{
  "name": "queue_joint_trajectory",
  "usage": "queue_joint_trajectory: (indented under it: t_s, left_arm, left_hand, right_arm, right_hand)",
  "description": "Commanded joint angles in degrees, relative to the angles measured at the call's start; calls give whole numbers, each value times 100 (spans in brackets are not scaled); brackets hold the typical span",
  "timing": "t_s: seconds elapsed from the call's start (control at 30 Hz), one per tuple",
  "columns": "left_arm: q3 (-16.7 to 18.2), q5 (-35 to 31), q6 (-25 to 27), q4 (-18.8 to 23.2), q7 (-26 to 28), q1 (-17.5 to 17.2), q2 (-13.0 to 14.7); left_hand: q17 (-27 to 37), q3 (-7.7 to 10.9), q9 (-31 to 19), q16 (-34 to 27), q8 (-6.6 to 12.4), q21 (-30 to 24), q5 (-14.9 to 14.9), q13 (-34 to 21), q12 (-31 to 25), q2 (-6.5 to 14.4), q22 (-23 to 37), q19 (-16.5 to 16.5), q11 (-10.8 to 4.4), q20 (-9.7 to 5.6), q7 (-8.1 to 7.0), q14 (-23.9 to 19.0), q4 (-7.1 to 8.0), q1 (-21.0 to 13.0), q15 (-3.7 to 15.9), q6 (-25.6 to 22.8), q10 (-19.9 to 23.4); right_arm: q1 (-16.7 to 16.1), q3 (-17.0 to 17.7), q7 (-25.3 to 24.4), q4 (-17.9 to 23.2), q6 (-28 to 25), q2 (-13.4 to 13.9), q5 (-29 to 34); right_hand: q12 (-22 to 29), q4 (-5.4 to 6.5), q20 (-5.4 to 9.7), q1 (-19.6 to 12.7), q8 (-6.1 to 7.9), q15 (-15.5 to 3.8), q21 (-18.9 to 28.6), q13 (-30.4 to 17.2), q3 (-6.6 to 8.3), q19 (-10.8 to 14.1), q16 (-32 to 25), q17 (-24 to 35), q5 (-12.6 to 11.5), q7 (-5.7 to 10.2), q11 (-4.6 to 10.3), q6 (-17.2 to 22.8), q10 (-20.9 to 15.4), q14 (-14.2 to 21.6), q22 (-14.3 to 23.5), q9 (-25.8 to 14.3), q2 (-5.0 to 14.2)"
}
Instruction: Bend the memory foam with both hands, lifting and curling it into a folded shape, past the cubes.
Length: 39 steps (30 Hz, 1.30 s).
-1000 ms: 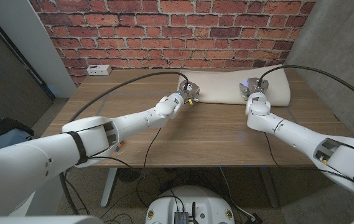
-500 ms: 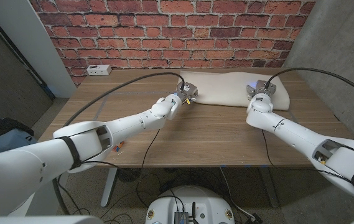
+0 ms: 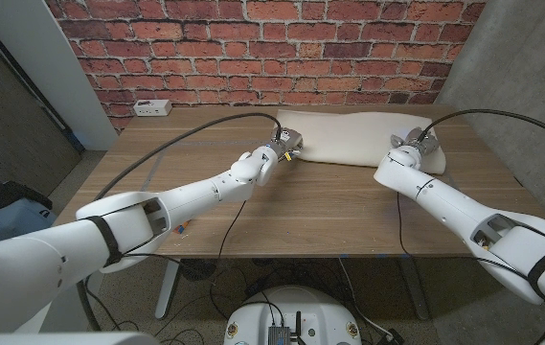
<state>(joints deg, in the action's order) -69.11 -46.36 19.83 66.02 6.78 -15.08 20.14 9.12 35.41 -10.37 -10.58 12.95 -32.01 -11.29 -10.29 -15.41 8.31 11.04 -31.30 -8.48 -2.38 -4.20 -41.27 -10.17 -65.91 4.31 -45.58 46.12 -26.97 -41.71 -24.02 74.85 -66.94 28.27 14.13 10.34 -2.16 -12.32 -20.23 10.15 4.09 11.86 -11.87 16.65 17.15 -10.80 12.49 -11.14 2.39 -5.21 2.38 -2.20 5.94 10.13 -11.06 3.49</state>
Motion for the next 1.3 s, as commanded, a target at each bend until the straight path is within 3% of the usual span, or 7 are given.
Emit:
queue_joint_trajectory:
  t_s: [0.03,0.2,0.5,0.8,1.0,1.1,1.3]
  left_arm:
    - [124,30,16,76,58,-87,-7]
    - [135,68,-51,-10,134,-82,-72]
    - [113,96,-129,-111,222,-55,-128]
    - [104,100,-156,-126,229,-25,-126]
    - [69,83,-180,-179,226,3,-154]
    - [42,58,-181,-203,230,20,-171]
    - [13,21,-155,-207,241,29,-183]
  left_hand:
    - [17,51,-1,7,-18,-45,-23,-28,28,-29,33,-27,24,-34,149,-62,-2,-10,531,-133,39]
    - [18,67,-2,16,-43,-59,-28,-29,52,-31,32,-26,27,-36,183,-59,-2,-12,513,-130,34]
    - [19,93,-4,25,-71,-78,-36,-31,83,-38,31,-18,27,-52,186,-60,-9,-20,511,-145,44]
    - [19,115,-6,33,-96,-97,-42,-33,111,-47,29,-9,20,-55,187,-58,-9,-21,509,-162,57]
    - [20,129,-7,37,-110,-109,-45,-35,133,-52,28,-2,34,-63,181,-56,-7,-19,509,-180,62]
    - [20,135,-8,41,-119,-114,-46,-35,146,-56,27,2,33,-68,180,-49,-8,-18,508,-179,53]
    - [20,149,-9,47,-139,-127,-47,-37,162,-61,26,13,41,-74,178,-38,-5,-15,520,-179,71]
  right_arm:
    - [-227,618,-885,147,-607,-234,-669]
    - [-202,746,-1186,126,-903,-357,-811]
    - [-258,1406,-1439,153,-1044,-541,-1312]
    - [-1105,2655,-1708,755,260,-565,-2118]
    - [-1539,2982,-2053,953,1300,-548,-2464]
    - [-1706,3043,-2211,999,1849,-523,-2585]
    - [-1975,3271,-2291,1026,2968,-551,-3034]
  right_hand:
    - [11,-142,2,-218,19,-13,-28,-14,65,-44,-12,-19,20,-2,21,-88,123,-68,11,-28,40]
    - [24,-319,-13,-360,5,88,-57,-22,68,-92,-7,-42,52,-42,-42,-385,386,-259,13,-29,-39]
    - [92,-111,-19,293,-8,625,-40,-30,-326,-65,-106,-15,79,-177,-599,-936,569,-269,24,-45,-326]
    - [27,-212,-4,229,-11,614,48,-32,-308,300,-109,-82,11,-167,-571,-2051,1354,-235,36,-56,-210]
    - [175,-513,27,-310,135,455,178,-26,-30,856,-194,-101,44,-221,-583,-1982,1263,117,29,-49,79]
    - [285,-729,127,-812,171,275,310,-16,195,1470,-220,-109,71,-236,-500,-1818,1063,410,10,-42,246]
    - [422,-750,330,-1434,189,-3,480,-7,451,2329,-368,-52,62,-249,-348,-1577,749,1028,1,-39,480]
